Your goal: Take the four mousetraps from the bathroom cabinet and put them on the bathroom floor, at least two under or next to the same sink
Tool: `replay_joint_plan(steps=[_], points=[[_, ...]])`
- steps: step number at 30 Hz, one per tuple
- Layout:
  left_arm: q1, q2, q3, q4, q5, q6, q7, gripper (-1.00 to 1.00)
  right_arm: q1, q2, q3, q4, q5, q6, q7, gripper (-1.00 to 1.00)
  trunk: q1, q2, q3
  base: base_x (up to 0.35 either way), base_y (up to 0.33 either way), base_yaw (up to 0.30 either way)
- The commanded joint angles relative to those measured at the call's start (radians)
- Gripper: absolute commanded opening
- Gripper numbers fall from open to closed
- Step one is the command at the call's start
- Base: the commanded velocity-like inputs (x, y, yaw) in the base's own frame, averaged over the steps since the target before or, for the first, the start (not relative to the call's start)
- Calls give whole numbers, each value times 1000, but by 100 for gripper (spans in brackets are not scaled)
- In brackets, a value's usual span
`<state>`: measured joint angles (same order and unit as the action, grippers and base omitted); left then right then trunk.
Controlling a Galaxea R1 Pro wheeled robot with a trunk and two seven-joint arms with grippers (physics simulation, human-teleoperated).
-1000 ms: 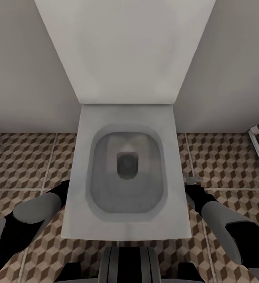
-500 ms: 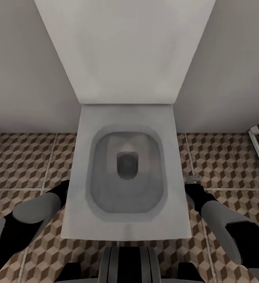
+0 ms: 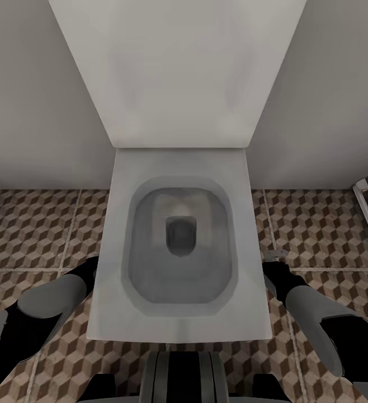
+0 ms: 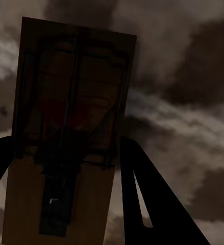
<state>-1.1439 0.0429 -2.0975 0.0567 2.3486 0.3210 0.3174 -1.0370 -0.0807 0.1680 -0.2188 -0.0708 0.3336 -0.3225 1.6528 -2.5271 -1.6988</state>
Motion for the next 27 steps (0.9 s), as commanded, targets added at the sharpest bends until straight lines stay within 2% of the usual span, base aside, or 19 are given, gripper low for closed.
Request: replay_joint_plan(steps=[1, 2, 27], points=[[0, 0, -9, 0, 8, 6, 2, -100, 0, -1, 8, -2, -7, 7, -4, 100, 0, 0, 0, 0, 0, 0], [0, 0, -9, 0, 8, 6, 2, 100, 0, -1, 8, -2, -7, 7, -4, 100, 0, 0, 0, 0, 0, 0], [0, -4, -9, -1, 8, 3, 2, 100, 0, -1, 8, -2, -7, 7, -3, 100, 0, 0, 0, 0, 0, 0]])
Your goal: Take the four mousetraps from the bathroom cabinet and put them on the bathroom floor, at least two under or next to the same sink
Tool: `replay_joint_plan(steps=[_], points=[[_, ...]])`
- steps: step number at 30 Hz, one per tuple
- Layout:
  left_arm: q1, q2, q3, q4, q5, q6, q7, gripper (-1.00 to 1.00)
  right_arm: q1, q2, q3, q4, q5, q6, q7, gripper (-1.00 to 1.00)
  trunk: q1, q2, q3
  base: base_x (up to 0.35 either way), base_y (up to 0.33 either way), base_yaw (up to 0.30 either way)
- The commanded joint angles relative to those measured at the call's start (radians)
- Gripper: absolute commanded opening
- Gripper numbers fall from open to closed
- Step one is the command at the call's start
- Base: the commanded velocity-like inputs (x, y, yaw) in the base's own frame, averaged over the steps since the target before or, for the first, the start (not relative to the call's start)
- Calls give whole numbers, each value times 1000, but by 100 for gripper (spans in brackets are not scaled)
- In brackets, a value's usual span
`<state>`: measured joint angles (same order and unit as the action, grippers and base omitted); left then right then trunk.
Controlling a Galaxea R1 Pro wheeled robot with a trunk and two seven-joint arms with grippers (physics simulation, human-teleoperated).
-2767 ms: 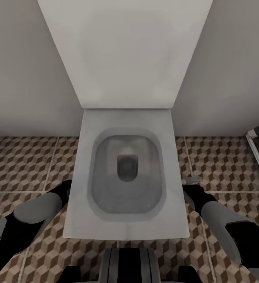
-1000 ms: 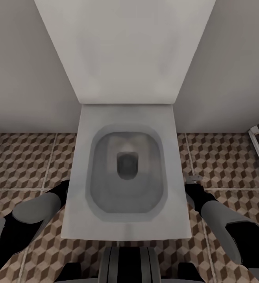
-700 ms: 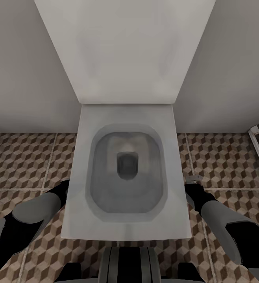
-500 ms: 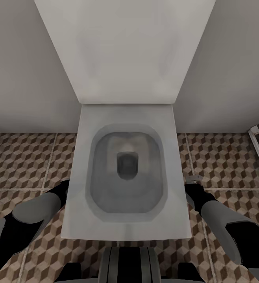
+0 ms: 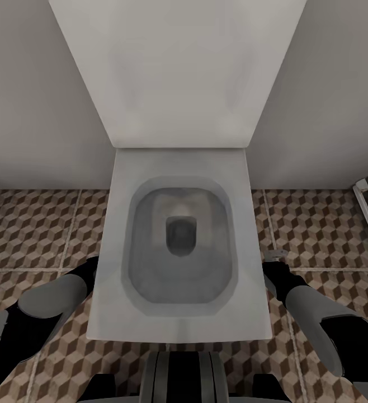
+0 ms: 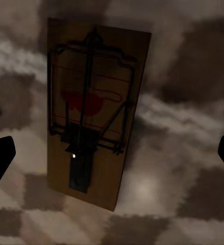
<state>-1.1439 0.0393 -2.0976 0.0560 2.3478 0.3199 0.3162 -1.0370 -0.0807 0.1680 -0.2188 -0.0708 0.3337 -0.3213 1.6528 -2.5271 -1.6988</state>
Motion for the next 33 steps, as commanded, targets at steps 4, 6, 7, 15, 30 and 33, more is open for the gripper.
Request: replay_joint_plan(steps=[4, 6, 7, 15, 30, 33], points=[[0, -3, -9, 0, 8, -7, 3, 100, 0, -1, 8, -2, -7, 7, -4, 100, 0, 0, 0, 0, 0, 0], [0, -4, -9, -1, 8, -17, 3, 100, 0, -1, 8, -2, -7, 7, -4, 100, 0, 0, 0, 0, 0, 0], [0, -5, -10, -1, 8, -24, 3, 100, 0, -1, 8, -2, -7, 7, -4, 100, 0, 0, 0, 0, 0, 0], [0, -8, -11, -2, 8, -66, 3, 100, 0, -1, 8, -2, -7, 7, -4, 100, 0, 0, 0, 0, 0, 0], [0, -9, -11, -2, 8, -69, 3, 100, 0, -1, 8, -2, -7, 7, -4, 100, 0, 0, 0, 0, 0, 0], [0, -9, -10, -2, 8, -68, 3, 100, 0, -1, 8, -2, -7, 7, -4, 100, 0, 0, 0, 0, 0, 0]])
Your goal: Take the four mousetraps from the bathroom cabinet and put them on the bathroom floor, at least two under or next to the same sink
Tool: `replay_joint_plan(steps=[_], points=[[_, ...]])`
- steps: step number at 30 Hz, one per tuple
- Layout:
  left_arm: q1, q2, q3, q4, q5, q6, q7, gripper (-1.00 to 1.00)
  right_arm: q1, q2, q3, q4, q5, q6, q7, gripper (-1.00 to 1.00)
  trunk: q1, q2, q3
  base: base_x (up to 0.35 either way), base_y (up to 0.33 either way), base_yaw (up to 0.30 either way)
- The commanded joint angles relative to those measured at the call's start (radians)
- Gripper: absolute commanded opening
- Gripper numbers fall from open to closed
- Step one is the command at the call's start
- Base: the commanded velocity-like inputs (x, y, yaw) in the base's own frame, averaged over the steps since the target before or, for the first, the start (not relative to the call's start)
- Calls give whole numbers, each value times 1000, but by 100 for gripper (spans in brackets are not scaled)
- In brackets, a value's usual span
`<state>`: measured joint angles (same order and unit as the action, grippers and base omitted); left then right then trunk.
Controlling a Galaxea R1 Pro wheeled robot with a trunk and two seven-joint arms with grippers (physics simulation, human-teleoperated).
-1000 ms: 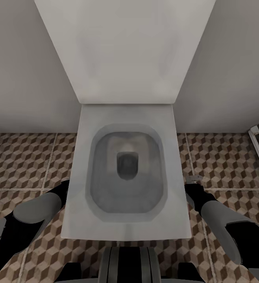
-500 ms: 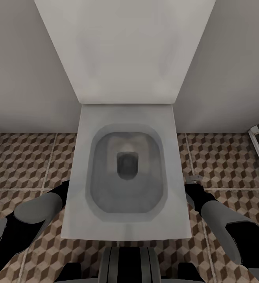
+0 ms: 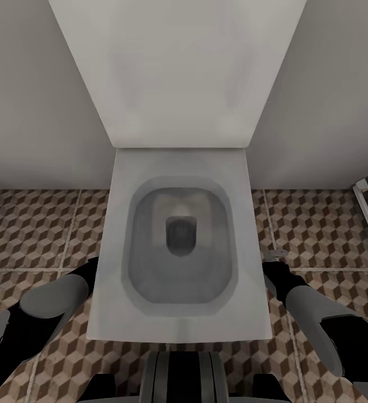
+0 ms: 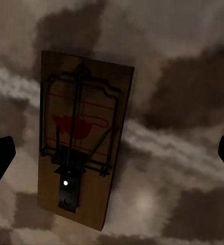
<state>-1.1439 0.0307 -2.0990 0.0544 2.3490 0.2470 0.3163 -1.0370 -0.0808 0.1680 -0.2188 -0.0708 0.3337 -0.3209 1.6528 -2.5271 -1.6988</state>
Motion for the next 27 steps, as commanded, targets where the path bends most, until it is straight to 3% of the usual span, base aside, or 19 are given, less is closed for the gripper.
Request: replay_joint_plan(steps=[1, 27], points=[[0, 0, -9, 0, 7, 4, 3, 100, 0, -1, 8, -2, -7, 7, -4, 100, 0, 0, 0, 0, 0, 0], [0, 0, -7, 0, 7, 5, 3, 100, 0, -1, 8, -2, -7, 7, -3, 100, 0, 0, 0, 0, 0, 0]])
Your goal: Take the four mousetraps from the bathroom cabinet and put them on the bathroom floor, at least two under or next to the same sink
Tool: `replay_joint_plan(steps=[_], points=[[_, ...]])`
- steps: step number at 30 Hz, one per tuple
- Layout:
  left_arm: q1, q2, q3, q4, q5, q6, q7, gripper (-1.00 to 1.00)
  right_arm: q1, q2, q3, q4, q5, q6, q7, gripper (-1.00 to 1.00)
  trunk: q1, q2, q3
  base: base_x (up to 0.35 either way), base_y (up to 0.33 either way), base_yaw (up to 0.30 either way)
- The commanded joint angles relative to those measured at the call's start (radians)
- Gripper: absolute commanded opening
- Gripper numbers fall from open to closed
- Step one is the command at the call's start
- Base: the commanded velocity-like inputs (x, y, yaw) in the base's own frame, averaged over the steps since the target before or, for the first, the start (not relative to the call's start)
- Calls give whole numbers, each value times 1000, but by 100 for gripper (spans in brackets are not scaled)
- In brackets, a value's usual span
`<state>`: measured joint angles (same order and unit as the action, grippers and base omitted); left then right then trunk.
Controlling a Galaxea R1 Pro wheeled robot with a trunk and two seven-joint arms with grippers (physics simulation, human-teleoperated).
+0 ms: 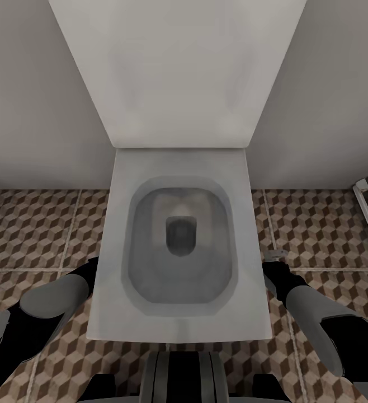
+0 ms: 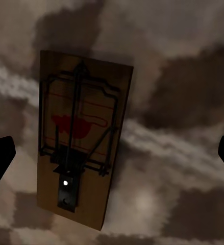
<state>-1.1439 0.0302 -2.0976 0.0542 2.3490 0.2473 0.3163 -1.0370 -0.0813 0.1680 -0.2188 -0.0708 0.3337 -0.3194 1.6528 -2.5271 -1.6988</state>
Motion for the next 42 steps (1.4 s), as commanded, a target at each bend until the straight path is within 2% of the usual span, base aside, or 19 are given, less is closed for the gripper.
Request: replay_joint_plan(steps=[1, 12, 42], points=[[0, 0, -9, 0, 7, 4, 3, 100, 0, -1, 8, -2, -7, 7, -4, 100, 0, 0, 0, 0, 0, 0], [0, 0, -9, 1, 7, 4, 3, 100, 0, -1, 8, -2, -7, 7, -4, 100, -1, 0, 3, 0, 0, 0], [0, 0, -9, 1, 7, 7, 4, 100, 0, 0, 8, -2, -7, 7, -4, 100, -14, 7, 119, 0, 0, 0]])
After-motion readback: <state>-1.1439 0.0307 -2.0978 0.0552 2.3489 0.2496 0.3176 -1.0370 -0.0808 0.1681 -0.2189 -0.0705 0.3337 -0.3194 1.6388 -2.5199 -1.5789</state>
